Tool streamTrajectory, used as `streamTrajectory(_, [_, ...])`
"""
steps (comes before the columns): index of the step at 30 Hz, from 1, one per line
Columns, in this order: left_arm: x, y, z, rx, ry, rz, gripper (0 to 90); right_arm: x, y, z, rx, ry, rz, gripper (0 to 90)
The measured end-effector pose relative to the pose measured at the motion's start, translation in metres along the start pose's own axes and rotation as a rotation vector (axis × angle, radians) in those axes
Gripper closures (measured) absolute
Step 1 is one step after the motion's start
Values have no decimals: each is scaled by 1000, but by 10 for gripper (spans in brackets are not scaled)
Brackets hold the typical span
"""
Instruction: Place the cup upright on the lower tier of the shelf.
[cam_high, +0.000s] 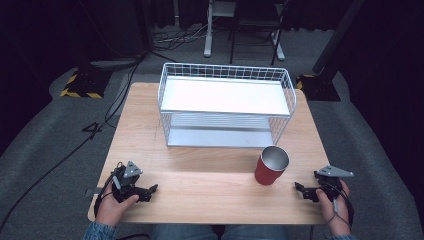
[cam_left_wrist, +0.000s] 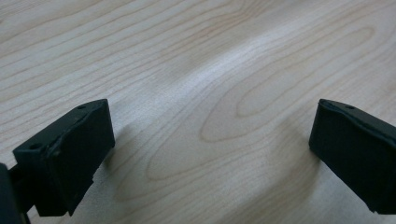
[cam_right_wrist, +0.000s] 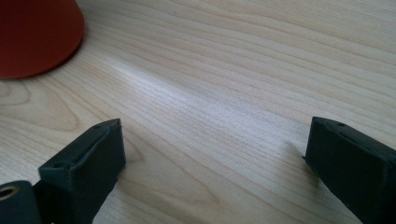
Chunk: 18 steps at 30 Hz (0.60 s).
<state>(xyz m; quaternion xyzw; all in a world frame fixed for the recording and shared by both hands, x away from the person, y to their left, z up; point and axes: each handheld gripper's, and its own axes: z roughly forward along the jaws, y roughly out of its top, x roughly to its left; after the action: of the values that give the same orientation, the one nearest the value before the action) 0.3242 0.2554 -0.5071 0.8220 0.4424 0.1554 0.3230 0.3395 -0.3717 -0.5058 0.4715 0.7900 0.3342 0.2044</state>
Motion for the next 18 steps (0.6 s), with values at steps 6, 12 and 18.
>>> streamTrajectory(6, [0, 1, 0, 1, 11, -10, 7, 1, 0, 0, 2, -6, 4, 44])
streamTrajectory(12, [1, 1, 0, 2, 10, -7, 6, 0, 1, 1, 3, 5, 4, 38])
streamTrajectory(18, [1, 1, 0, 1, 10, -9, 7, -1, 1, 1, 2, 8, 13, 39])
